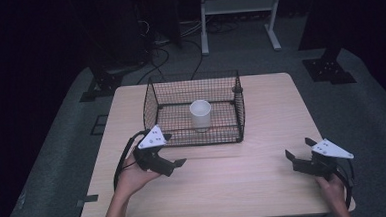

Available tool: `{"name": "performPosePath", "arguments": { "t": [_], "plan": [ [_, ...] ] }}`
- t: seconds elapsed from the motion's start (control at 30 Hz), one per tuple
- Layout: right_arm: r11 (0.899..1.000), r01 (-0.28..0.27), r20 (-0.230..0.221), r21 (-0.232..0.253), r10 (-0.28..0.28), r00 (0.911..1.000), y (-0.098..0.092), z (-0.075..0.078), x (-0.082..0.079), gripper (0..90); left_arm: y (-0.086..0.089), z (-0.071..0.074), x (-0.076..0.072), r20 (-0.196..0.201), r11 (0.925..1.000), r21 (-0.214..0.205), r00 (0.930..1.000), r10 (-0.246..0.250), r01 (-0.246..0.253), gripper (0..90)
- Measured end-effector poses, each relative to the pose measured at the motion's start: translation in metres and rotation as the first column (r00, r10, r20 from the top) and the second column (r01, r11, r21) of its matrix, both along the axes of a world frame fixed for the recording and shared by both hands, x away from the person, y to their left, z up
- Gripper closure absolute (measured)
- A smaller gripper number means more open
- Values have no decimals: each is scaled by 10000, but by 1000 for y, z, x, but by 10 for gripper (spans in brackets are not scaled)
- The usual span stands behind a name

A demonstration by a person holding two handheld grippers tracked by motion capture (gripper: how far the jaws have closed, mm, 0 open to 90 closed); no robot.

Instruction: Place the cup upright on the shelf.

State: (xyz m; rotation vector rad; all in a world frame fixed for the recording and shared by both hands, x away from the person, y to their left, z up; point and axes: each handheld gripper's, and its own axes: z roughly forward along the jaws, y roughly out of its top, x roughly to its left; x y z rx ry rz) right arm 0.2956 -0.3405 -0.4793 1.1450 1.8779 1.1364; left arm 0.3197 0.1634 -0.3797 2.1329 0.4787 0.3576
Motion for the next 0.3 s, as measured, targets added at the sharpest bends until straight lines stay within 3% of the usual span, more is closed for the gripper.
{"name": "performPosePath", "arguments": {
  "t": [0.3],
  "plan": [
    [10000, -16, 67, 6, 16, 10000, 0, 0, 0, 131, 5, -14, -17, 71, 9993, -289, 9997, 253, -250, 64]
  ]
}}
